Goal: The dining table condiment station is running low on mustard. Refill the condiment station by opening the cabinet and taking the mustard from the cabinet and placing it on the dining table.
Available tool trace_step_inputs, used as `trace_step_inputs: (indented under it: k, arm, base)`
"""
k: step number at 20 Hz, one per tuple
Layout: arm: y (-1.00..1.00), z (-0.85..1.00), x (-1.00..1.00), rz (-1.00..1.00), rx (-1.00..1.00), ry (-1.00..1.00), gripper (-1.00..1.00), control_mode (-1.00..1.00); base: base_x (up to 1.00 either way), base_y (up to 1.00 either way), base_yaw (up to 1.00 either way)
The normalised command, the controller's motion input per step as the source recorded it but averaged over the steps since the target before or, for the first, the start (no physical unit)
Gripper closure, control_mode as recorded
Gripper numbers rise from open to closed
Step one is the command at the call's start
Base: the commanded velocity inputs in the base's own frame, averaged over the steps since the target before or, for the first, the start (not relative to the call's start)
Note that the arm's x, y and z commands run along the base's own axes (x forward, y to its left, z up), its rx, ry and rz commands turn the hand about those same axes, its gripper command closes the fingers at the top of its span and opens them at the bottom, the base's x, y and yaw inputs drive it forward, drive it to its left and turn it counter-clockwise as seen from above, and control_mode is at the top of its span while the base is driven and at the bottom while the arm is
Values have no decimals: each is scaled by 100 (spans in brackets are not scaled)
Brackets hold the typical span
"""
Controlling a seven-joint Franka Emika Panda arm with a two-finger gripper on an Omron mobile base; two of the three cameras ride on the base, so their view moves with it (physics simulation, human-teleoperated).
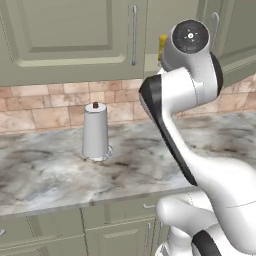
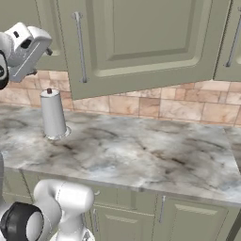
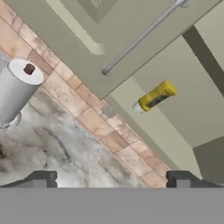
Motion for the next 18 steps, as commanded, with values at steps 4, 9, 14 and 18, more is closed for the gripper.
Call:
trace_step_inputs:
  k: [4,9,14,18]
  arm:
    - [0,-4,66,0,-26,11,-100,-100]
    - [0,0,59,0,-30,11,-100,-100]
    - [-34,0,26,-10,-28,13,-100,-100]
    - [-56,-4,12,-19,-25,22,-100,-100]
  base:
    - [0,0,0]
    - [0,0,0]
    - [0,0,0]
    - [0,0,0]
